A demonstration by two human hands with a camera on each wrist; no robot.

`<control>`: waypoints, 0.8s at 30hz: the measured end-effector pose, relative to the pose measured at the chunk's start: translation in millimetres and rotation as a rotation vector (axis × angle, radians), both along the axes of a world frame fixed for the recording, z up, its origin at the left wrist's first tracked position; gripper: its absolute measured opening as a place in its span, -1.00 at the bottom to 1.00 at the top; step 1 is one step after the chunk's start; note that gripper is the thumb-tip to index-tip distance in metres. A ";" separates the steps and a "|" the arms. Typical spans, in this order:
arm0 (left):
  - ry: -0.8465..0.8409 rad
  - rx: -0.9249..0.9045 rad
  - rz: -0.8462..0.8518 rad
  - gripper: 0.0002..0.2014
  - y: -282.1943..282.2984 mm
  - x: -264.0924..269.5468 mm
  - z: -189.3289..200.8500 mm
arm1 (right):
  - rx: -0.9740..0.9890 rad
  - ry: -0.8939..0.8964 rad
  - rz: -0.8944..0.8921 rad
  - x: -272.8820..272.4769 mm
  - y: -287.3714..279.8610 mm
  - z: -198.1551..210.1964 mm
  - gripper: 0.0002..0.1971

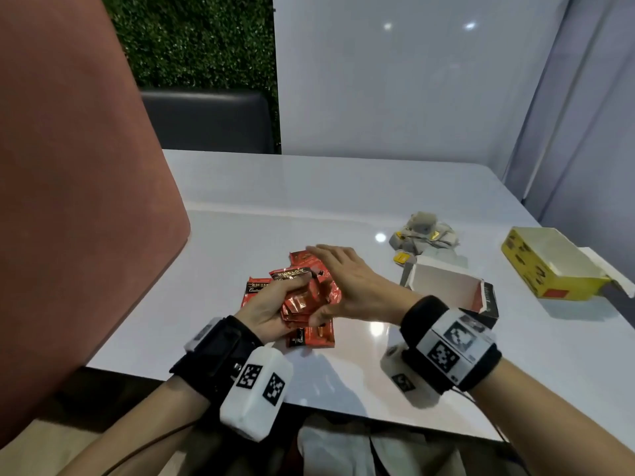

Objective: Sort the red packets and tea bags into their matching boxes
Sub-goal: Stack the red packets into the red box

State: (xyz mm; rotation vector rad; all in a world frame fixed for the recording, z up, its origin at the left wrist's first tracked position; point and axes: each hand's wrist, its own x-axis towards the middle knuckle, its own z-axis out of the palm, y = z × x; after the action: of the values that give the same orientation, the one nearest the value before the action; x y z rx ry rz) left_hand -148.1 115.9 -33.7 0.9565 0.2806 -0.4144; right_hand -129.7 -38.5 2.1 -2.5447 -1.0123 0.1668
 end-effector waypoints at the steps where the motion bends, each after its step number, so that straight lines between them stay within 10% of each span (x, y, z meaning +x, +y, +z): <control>1: 0.001 0.046 -0.009 -0.84 -1.7 -1.1 3.0 | -0.042 -0.001 0.065 1.4 0.6 1.1 0.18; 6: -0.060 0.097 -0.083 -0.80 -18.9 -4.6 8.1 | -0.097 0.011 0.205 7.1 16.2 -6.4 0.29; 16: -0.127 0.198 -0.179 -0.71 -14.4 -25.1 3.5 | -0.165 -0.216 0.159 -5.6 20.9 -17.3 -0.23; 20: -0.296 0.426 -0.331 -0.82 -19.9 -21.3 13.5 | 0.021 0.076 0.191 -6.3 -17.0 14.7 -0.08; 24: -0.507 0.718 -0.474 -0.16 -47.2 -2.7 34.5 | 0.092 -0.074 0.040 5.0 -61.8 47.1 -0.61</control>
State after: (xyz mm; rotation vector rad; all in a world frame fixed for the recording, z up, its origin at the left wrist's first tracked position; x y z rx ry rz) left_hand -150.9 68.7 0.8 1.8051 -0.2958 -0.4939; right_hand -124.6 -100.3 49.2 -2.4647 -1.0735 0.0368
